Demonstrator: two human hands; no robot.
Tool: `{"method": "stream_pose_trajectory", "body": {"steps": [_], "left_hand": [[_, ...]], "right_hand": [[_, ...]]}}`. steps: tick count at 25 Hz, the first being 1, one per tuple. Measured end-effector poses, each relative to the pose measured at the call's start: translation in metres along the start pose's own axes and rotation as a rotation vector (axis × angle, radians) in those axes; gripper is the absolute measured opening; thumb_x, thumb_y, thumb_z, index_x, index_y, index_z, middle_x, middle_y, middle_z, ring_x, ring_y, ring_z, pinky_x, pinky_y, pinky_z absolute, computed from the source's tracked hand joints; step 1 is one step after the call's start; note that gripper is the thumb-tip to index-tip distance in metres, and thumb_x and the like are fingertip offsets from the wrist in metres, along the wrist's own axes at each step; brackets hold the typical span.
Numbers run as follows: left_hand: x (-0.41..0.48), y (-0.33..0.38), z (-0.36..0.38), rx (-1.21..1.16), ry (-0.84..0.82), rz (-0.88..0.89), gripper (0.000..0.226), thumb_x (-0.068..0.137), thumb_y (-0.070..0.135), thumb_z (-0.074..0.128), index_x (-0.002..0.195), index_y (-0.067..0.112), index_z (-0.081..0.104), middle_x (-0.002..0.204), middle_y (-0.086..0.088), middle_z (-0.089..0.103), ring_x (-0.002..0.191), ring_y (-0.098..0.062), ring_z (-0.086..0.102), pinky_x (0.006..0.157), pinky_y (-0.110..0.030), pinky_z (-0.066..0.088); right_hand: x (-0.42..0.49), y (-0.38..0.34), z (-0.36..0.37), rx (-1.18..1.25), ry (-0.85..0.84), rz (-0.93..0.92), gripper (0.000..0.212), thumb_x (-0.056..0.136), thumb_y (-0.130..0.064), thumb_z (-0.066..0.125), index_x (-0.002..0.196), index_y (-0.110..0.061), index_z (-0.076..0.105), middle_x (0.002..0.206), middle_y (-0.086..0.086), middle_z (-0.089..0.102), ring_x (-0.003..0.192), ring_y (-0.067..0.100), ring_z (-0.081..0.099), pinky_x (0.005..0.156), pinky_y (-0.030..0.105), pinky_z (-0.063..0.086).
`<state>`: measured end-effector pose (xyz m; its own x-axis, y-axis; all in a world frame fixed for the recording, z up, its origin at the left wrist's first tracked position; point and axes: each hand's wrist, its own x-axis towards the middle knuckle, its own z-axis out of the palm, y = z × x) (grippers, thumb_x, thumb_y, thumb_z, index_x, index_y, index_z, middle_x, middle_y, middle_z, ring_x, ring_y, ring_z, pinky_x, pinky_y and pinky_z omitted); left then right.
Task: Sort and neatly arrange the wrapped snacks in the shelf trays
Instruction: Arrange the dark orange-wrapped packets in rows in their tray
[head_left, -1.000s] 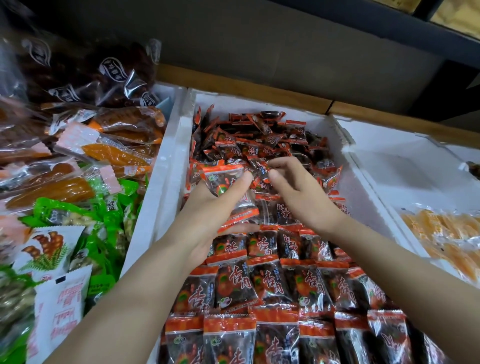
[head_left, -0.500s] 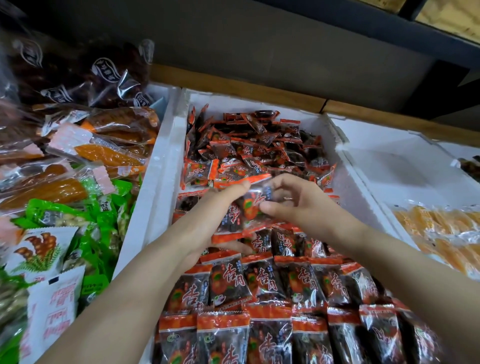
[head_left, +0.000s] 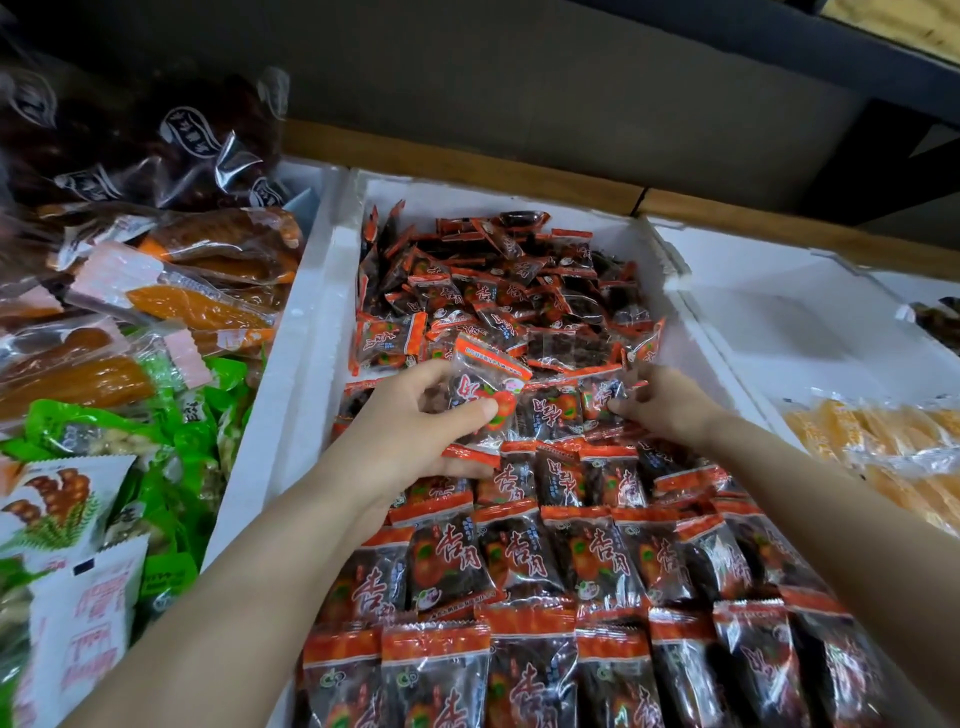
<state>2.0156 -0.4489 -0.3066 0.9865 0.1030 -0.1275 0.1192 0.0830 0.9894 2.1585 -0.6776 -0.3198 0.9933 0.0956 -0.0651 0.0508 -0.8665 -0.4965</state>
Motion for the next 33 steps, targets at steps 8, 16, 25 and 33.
{"method": "stream_pose_trajectory", "body": {"steps": [8,16,25,33], "left_hand": [[-0.003,0.003,0.003,0.047,0.049,0.012,0.049,0.092,0.017,0.059,0.138,0.024,0.044,0.133,0.006,0.045,0.075,-0.02,0.073,0.081,-0.035,0.056],[-0.001,-0.002,0.005,0.157,0.044,0.124,0.021,0.084,0.022,0.068,0.1,0.033,0.06,0.118,0.007,0.054,0.072,-0.014,0.072,0.083,-0.04,0.056],[0.018,0.004,0.063,0.384,-0.114,0.369,0.008,0.084,0.026,0.065,0.092,0.026,0.063,0.087,0.008,0.067,0.076,-0.008,0.067,0.065,-0.024,0.057],[0.14,-0.007,0.092,0.941,0.023,0.376,0.034,0.098,0.022,0.048,0.131,0.014,0.051,0.135,-0.005,0.05,0.124,-0.02,0.046,0.098,-0.026,0.034]], "right_hand": [[-0.003,-0.006,-0.003,-0.039,-0.037,-0.07,0.024,0.092,-0.017,0.058,0.109,0.0,0.062,0.099,0.009,0.06,0.096,0.023,0.058,0.083,0.026,0.041],[-0.033,-0.019,-0.009,0.027,0.2,-0.366,0.026,0.094,-0.025,0.053,0.117,-0.012,0.052,0.096,0.0,0.061,0.085,0.015,0.058,0.072,0.02,0.045],[-0.086,-0.011,-0.03,0.488,-0.097,-0.477,0.015,0.086,-0.006,0.062,0.097,-0.015,0.061,0.072,-0.003,0.065,0.058,0.0,0.06,0.055,0.011,0.044],[0.01,0.047,-0.072,-0.164,0.188,-0.271,0.014,0.098,-0.018,0.043,0.1,-0.005,0.048,0.095,0.02,0.058,0.095,0.032,0.051,0.065,0.03,0.024]]}}
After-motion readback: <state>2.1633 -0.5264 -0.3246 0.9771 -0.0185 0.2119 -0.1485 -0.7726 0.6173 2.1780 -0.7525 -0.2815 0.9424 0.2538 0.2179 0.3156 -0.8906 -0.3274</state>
